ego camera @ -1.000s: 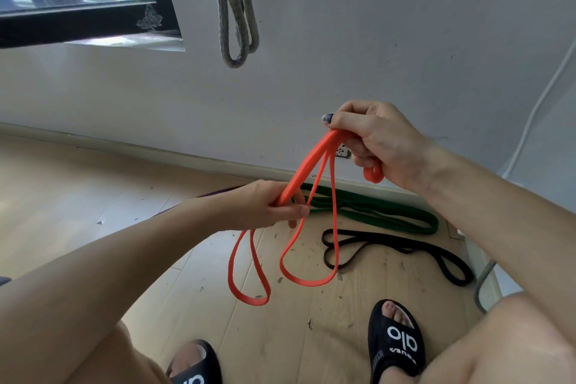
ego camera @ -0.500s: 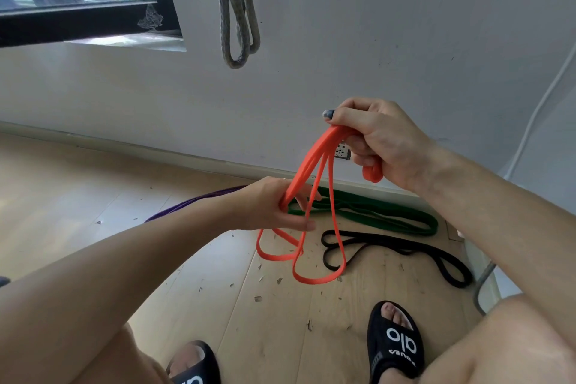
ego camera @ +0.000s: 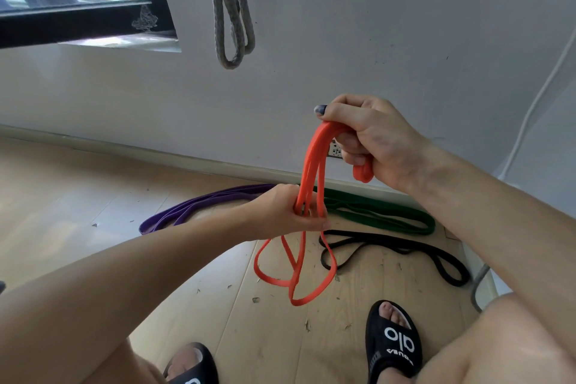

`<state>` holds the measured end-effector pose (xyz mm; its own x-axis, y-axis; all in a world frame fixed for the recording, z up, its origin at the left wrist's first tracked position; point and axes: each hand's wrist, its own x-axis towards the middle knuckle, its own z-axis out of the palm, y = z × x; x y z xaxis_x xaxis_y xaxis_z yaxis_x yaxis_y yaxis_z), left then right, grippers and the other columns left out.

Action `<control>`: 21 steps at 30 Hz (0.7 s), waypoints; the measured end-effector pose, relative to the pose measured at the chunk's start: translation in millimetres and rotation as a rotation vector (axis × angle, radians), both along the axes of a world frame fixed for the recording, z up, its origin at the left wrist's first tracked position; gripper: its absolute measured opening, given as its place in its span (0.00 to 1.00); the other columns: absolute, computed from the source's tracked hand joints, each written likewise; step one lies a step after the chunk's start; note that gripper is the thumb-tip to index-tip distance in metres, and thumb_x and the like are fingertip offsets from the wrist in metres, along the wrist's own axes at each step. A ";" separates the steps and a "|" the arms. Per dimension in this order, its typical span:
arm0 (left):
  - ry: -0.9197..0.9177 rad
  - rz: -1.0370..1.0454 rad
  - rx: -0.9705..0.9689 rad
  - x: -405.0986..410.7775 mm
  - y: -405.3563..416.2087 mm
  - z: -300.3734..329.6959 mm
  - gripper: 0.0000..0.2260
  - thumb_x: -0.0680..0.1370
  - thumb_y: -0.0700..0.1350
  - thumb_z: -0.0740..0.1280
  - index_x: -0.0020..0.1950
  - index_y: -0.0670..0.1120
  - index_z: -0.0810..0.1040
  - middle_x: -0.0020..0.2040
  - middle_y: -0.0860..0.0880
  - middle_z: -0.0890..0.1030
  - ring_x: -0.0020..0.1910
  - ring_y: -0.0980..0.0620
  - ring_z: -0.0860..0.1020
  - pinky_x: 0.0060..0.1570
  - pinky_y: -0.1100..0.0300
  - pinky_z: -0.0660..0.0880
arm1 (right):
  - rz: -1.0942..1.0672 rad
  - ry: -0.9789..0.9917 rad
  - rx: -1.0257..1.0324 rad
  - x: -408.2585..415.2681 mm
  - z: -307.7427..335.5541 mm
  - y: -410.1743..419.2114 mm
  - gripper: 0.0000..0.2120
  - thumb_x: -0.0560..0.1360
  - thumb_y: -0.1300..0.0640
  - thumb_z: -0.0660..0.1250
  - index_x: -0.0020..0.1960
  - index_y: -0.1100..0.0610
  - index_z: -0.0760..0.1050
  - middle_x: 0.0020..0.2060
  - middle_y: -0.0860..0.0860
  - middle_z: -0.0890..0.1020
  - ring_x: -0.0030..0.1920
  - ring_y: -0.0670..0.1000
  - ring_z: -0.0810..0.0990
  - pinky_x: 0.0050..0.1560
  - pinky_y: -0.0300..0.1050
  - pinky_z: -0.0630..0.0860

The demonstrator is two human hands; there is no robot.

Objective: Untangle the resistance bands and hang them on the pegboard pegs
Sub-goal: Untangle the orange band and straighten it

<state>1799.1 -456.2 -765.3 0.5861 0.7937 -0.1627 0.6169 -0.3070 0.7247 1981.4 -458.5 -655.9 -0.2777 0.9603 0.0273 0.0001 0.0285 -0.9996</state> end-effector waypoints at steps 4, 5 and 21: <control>-0.004 0.035 -0.018 -0.8 0.2 -1.1 0.11 0.80 0.53 0.70 0.51 0.46 0.83 0.46 0.44 0.83 0.46 0.45 0.82 0.51 0.49 0.83 | -0.030 0.005 0.002 3.7 0.6 0.3 0.10 0.80 0.58 0.69 0.40 0.57 0.75 0.24 0.47 0.68 0.24 0.47 0.60 0.25 0.40 0.57; -0.016 0.043 -0.026 -2.8 0.4 -0.7 0.10 0.80 0.53 0.70 0.51 0.47 0.83 0.46 0.44 0.83 0.46 0.45 0.83 0.52 0.48 0.83 | -0.045 0.008 0.003 5.4 0.8 0.7 0.10 0.79 0.58 0.69 0.39 0.57 0.75 0.24 0.47 0.67 0.24 0.47 0.60 0.25 0.40 0.57; 0.101 0.024 0.157 -50.0 10.1 4.6 0.04 0.80 0.47 0.71 0.51 0.53 0.77 0.43 0.52 0.83 0.39 0.54 0.84 0.46 0.56 0.84 | -0.392 0.083 -0.091 52.8 -16.0 25.8 0.07 0.79 0.58 0.68 0.41 0.55 0.75 0.22 0.48 0.65 0.23 0.46 0.59 0.23 0.39 0.58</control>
